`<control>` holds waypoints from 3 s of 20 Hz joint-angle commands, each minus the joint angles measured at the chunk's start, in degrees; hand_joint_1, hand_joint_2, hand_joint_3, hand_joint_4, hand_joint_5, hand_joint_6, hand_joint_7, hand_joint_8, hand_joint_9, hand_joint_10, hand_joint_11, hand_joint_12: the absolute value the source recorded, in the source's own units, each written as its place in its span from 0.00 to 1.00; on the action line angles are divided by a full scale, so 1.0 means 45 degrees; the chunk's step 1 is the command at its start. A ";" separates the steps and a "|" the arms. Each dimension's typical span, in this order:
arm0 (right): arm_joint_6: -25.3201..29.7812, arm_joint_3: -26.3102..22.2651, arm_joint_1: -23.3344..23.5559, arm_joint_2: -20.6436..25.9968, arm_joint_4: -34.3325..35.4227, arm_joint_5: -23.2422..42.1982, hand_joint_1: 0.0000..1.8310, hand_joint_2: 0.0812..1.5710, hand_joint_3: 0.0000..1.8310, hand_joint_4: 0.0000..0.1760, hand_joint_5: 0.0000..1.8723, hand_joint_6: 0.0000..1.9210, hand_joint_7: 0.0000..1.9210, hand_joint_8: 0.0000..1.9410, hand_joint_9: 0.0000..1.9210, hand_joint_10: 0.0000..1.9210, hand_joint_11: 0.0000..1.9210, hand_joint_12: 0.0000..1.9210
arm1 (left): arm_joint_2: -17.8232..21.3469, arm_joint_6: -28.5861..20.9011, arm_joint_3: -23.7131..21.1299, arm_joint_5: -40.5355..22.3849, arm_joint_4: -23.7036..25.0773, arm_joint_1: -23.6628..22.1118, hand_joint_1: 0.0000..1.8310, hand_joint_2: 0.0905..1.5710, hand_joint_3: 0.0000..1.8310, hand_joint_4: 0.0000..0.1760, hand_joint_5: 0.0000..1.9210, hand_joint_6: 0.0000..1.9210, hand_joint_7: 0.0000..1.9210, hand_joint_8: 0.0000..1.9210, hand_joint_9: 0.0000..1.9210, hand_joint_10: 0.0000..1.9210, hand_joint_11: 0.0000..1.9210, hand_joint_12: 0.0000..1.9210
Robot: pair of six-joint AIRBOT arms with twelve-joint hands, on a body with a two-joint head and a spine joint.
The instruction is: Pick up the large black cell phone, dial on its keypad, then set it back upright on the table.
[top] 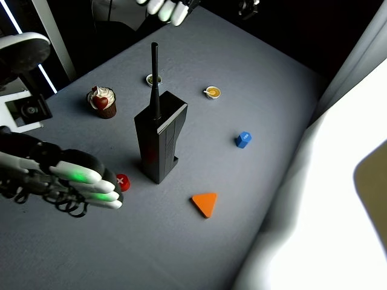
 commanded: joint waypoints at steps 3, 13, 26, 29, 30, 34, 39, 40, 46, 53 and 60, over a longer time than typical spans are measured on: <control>0.0185 0.0181 0.0209 0.0048 0.0217 0.1321 0.42 0.59 0.00 0.00 0.00 0.00 0.00 0.00 0.00 0.00 0.00 0.00 | -0.0170 0.0318 -0.0063 -0.0664 -0.1522 0.0247 0.09 0.70 0.00 0.03 0.14 0.00 0.18 0.00 0.15 0.01 0.00 0.35; 0.0126 0.1105 0.0490 -0.1082 0.0938 0.1103 0.49 0.59 0.00 0.00 0.00 0.00 0.00 0.00 0.00 0.00 0.00 0.00 | -0.0303 0.0354 -0.0078 -0.0716 -0.1548 -0.0272 0.10 0.70 0.00 0.00 0.14 0.00 0.17 0.00 0.18 0.01 0.03 0.35; -0.0486 0.1846 0.0953 -0.2441 0.0309 0.1065 0.59 0.56 0.00 0.00 0.00 0.00 0.00 0.00 0.00 0.00 0.00 0.00 | -0.0358 0.0285 -0.0111 -0.0639 -0.1632 -0.0319 0.11 0.69 0.00 0.00 0.14 0.00 0.17 0.00 0.18 0.00 0.03 0.34; -0.0562 0.2052 0.1130 -0.2779 0.0274 0.0948 0.56 0.56 0.00 0.00 0.00 0.00 0.00 0.00 0.00 0.00 0.00 0.00 | -0.0411 0.0268 -0.0111 -0.0604 -0.1598 -0.0319 0.11 0.69 0.00 0.00 0.14 0.00 0.16 0.00 0.18 0.00 0.04 0.34; -0.0562 0.2119 0.1197 -0.2872 0.0274 0.0889 0.57 0.56 0.00 0.00 0.00 0.00 0.00 0.00 0.00 0.00 0.00 0.00 | -0.0431 0.0221 -0.0110 -0.0586 -0.1548 -0.0318 0.11 0.69 0.00 0.00 0.13 0.00 0.16 0.00 0.18 0.00 0.03 0.34; -0.0566 0.2504 0.1431 -0.3239 0.0267 0.0757 0.55 0.56 0.00 0.00 0.00 0.00 0.00 0.00 0.00 0.00 0.00 0.00 | -0.0458 0.0057 -0.0107 -0.0524 -0.1397 -0.0318 0.12 0.69 0.00 0.00 0.13 0.00 0.15 0.00 0.17 0.00 0.03 0.33; -0.0566 0.2953 0.1641 -0.3636 0.0260 0.0611 0.56 0.55 0.00 0.00 0.00 0.00 0.00 0.00 0.00 0.00 0.00 0.00 | -0.0472 0.0000 -0.0107 -0.0506 -0.1385 -0.0319 0.13 0.69 0.00 0.00 0.12 0.00 0.13 0.00 0.15 0.00 0.02 0.33; -0.0581 0.3013 0.1678 -0.3717 0.0260 0.0605 0.56 0.55 0.00 0.00 0.00 0.00 0.00 0.00 0.00 0.00 0.00 0.00 | -0.0475 -0.0035 -0.0107 -0.0488 -0.1376 -0.0319 0.14 0.69 0.00 0.00 0.12 0.00 0.14 0.00 0.16 0.00 0.02 0.34; -0.0726 0.3107 0.1831 -0.4012 -0.0085 0.0277 0.53 0.56 0.00 0.00 0.00 0.00 0.00 0.00 0.00 0.00 0.00 0.00 | -0.0486 -0.0145 -0.0107 -0.0441 -0.1334 -0.0318 0.12 0.69 0.00 0.00 0.13 0.00 0.15 0.00 0.17 0.00 0.02 0.34; -0.0748 0.3114 0.2137 -0.4333 -0.0216 0.0191 0.47 0.56 0.00 0.00 0.00 0.00 0.00 0.00 0.00 0.00 0.00 0.00 | -0.0524 -0.0347 -0.0107 -0.0410 -0.1154 -0.0317 0.12 0.69 0.00 0.00 0.13 0.00 0.15 0.00 0.18 0.00 0.03 0.36; -0.0747 0.3530 0.2272 -0.4529 0.0045 0.0170 0.49 0.53 0.00 0.00 0.00 0.00 0.00 0.00 0.00 0.00 0.00 0.00 | -0.0554 -0.0517 -0.0107 -0.0349 -0.0999 -0.0317 0.12 0.69 0.00 0.00 0.13 0.00 0.14 0.00 0.16 0.00 0.00 0.35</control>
